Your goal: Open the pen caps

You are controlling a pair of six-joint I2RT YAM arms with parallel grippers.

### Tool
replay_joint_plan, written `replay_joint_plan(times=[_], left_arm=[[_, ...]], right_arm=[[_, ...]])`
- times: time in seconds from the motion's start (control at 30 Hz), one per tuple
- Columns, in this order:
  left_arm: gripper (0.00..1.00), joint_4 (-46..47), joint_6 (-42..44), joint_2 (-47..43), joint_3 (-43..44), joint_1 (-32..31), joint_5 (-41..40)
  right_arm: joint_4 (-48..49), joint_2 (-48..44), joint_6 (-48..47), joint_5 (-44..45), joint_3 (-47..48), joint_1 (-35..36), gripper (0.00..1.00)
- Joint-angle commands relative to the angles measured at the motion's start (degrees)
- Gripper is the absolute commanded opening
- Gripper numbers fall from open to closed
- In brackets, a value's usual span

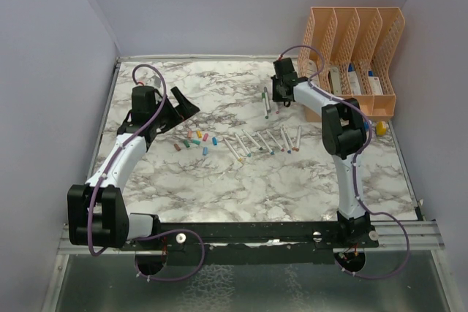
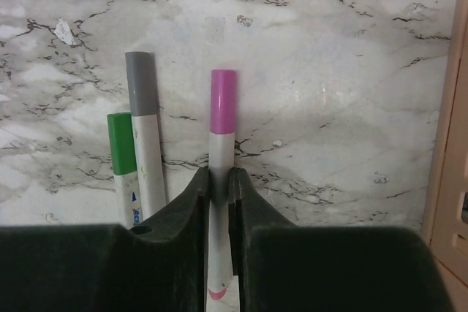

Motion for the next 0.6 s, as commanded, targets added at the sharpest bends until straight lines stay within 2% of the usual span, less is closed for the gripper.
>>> replay_joint_plan(times=[0.0, 0.07, 0.17, 0.37, 0.57], left_arm=[[0.99, 2.17, -0.76, -2.06, -0.77, 0.32, 1.45], [0.99, 3.1, -1.29, -1.78, -0.99, 0.32, 2.02], [0.99, 4.61, -2.32, -0.72, -0.91, 0.32, 3.15], [0.98, 9.74, -5.88, 1.86, -0.34, -0.06, 6.66], [0.95, 13.32, -8.23, 4.9, 2.31, -2.81, 7.1]], right_arm=[[-4.43, 2.25, 1.01, 2.4, -0.2, 0.36, 0.06], [-3.95, 1.56, 1.03, 2.06, -0.94, 0.36, 0.02], [-1.57, -1.07, 0.67, 2.06, -2.62, 0.33, 0.01], [9.12, -14.47, -2.37, -4.04, -11.92, 0.42, 0.01], [7.06, -20.25, -7.16, -9.81, -12.93, 4.54, 0.01]])
